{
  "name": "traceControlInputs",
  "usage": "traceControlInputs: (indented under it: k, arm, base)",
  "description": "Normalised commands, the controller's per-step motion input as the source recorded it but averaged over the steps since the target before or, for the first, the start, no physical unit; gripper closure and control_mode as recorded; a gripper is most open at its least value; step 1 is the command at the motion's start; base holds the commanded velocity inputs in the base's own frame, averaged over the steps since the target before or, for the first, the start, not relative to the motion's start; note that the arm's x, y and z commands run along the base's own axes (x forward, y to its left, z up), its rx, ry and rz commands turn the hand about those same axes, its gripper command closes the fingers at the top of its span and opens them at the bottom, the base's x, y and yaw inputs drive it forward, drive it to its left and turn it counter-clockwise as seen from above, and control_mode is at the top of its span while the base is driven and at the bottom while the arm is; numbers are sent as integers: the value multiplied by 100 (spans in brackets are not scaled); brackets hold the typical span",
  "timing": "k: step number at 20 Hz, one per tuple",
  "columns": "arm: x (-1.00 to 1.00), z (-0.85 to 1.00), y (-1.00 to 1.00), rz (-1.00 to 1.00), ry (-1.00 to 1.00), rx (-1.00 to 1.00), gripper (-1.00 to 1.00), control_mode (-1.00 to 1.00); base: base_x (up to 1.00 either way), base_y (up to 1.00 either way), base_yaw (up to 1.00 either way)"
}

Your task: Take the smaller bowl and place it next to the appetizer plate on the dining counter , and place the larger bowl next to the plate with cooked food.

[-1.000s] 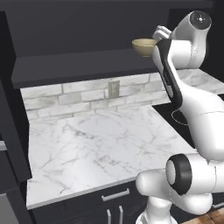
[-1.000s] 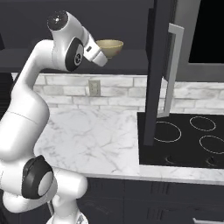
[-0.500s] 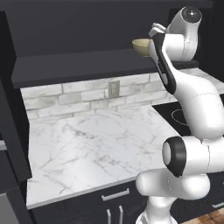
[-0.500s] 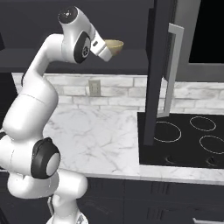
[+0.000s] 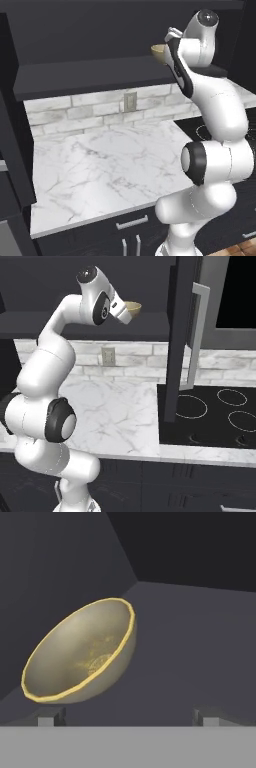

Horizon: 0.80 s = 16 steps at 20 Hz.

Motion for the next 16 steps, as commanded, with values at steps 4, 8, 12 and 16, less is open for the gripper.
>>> traceControlInputs:
  k: [4, 8, 12, 16]
  arm:
    - [48, -8, -6, 0, 0, 0, -100, -100]
    - [46, -6, -6, 0, 0, 0, -100, -100]
    - [43, -3, -6, 0, 0, 0, -100, -100]
    - [38, -1, -4, 0, 0, 0, -100, -100]
  base:
    - [0, 0, 0]
    - [0, 0, 0]
    - [0, 0, 0]
    - [0, 0, 0]
